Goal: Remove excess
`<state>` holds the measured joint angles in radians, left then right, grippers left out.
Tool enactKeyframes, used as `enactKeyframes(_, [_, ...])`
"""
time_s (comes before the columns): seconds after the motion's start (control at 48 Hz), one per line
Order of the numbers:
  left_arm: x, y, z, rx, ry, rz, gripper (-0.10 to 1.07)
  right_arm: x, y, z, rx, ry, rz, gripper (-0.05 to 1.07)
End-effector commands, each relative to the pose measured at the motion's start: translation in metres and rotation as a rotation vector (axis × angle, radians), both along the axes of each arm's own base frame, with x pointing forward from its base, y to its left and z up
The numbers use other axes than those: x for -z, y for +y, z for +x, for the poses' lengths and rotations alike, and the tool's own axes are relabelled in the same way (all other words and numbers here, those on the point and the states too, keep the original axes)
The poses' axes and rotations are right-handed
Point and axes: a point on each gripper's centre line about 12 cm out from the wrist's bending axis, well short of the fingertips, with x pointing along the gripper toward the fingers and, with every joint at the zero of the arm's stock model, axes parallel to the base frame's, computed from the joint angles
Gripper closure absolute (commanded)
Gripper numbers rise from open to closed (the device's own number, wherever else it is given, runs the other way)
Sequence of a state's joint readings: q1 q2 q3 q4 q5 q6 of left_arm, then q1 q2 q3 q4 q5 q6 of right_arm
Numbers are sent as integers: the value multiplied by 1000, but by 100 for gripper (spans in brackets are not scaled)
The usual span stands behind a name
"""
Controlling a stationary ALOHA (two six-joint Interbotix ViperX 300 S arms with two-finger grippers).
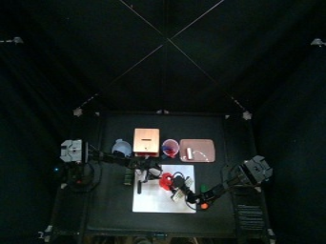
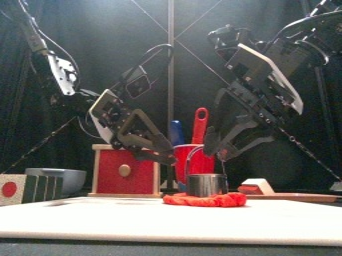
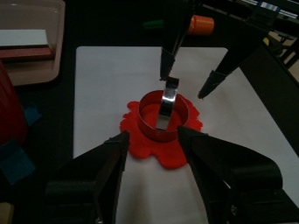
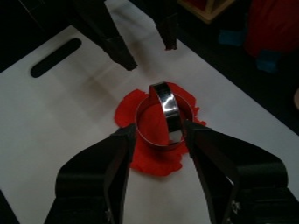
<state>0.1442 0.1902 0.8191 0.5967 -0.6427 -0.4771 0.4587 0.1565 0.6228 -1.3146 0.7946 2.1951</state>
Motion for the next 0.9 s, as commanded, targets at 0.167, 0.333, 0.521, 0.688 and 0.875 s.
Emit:
enactKeyframes(0.167, [-9,-3,7,5,-32,-4,12,-17,-1,2,-7,-44,23,20])
enactKeyframes(0.333, [-6,-2,8,-10,-27,-13,12,-15,0,1,-13,-40,26,20])
enactKeyframes(0.521, [3,-3,11,-27,-7,-32,13,-12,-1,1,-23,-30,38,20])
enactKeyframes(0.688, [2,-5,13,-32,-11,-39,13,-9,-3,-1,-21,-22,34,20])
enactKeyframes(0.875, [8,-8,12,-37,17,-41,14,-10,-5,-1,-17,-23,26,20])
